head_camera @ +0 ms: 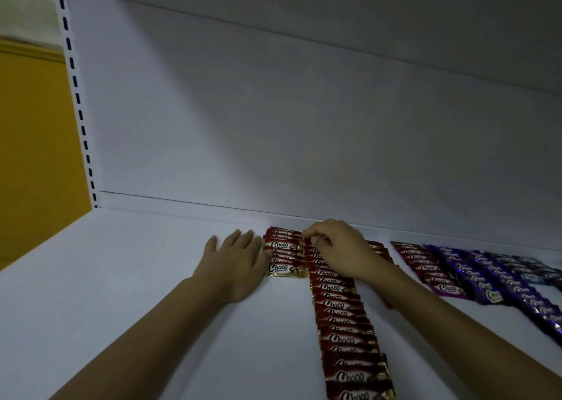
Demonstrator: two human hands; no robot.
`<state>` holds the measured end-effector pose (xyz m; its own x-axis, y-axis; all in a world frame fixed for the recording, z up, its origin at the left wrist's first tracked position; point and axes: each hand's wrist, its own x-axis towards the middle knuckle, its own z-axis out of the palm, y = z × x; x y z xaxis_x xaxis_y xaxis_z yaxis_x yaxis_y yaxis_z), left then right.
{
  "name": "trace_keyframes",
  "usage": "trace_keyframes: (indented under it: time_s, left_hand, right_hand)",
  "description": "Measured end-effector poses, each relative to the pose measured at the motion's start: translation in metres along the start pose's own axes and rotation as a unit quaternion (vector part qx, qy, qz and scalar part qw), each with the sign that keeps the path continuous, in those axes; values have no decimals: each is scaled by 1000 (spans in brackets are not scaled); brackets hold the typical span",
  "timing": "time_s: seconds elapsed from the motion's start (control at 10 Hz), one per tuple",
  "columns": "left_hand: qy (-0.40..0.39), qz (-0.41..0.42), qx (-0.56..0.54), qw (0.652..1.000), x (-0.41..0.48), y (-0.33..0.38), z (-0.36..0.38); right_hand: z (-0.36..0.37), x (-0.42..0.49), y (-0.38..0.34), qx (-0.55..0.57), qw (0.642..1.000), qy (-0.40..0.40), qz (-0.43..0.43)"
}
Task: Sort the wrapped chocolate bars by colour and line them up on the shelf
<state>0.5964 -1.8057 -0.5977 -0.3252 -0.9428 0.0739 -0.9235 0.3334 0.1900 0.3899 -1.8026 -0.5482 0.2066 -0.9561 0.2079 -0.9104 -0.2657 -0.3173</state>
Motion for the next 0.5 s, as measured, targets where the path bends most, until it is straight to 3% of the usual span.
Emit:
trace_keyframes:
  time_s: [0.4,0.5]
  left_hand:
    - [9,11,-15,1000,2,-6,-1]
    - [20,5,-38,999,1,-5,-1]
  right_hand:
    - [1,-9,-7,50,999,6,-8]
    - [-26,-34,-18,208,974,86,-34]
